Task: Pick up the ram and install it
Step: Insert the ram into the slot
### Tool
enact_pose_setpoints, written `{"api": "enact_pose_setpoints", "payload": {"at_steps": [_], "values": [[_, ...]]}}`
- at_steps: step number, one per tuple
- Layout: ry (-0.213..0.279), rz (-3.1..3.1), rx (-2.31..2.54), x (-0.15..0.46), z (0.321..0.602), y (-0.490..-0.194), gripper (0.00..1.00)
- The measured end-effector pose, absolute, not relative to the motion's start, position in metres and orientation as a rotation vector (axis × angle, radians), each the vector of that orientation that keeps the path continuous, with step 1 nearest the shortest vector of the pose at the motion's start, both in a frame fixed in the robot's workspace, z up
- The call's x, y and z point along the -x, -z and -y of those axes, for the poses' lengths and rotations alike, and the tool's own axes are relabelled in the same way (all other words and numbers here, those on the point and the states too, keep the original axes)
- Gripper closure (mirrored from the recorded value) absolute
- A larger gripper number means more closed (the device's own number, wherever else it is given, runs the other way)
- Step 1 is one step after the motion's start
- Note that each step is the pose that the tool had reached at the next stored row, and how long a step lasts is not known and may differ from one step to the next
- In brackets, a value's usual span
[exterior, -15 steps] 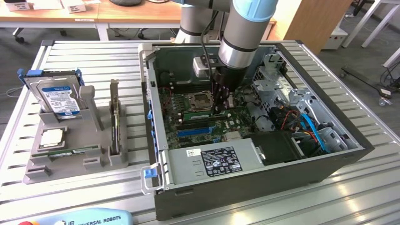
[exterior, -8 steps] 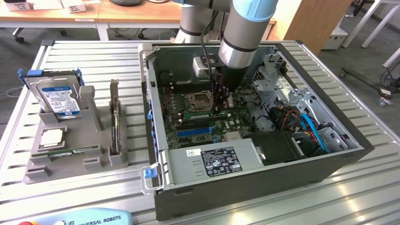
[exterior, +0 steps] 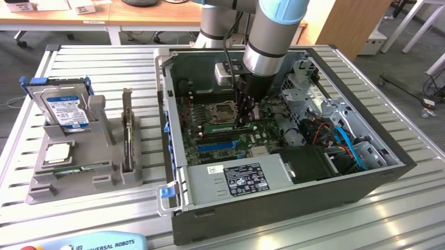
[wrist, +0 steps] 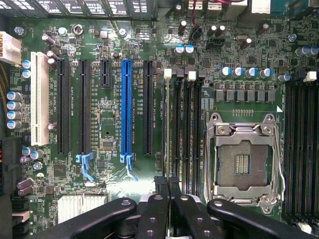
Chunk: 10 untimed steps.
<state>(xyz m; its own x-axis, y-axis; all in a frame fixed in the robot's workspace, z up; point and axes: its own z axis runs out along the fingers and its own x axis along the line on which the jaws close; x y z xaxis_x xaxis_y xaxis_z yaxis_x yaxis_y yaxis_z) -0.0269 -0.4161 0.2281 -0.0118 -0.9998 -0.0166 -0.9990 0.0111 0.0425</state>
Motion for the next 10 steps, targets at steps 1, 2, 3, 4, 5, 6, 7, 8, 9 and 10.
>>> {"api": "enact_pose_setpoints", "payload": {"at_steps": [1, 2, 3, 4, 5, 6, 7, 8, 9, 10], "values": [[0.065, 2.221, -2.195, 0.0270, 0.4161, -0.2281, 0.88], [0.065, 2.221, -2.195, 0.0270, 0.4161, -0.2281, 0.88], [0.065, 2.221, -2.195, 0.0270, 0.4161, -0.2280, 0.88], [0.065, 2.221, -2.195, 0.0270, 0.4161, -0.2279, 0.88], [0.065, 2.221, -2.195, 0.0270, 0.4161, -0.2278, 0.88], [0.065, 2.221, -2.195, 0.0270, 0.4161, -0.2277, 0.88], [0.065, 2.221, -2.195, 0.0270, 0.4161, -0.2276, 0.88], [0.065, 2.221, -2.195, 0.0270, 0.4161, -0.2275, 0.88], [0.065, 2.221, -2.195, 0.0270, 0.4161, -0.2274, 0.88], [0.065, 2.221, -2.195, 0.0270, 0.4161, -0.2274, 0.88]]}}
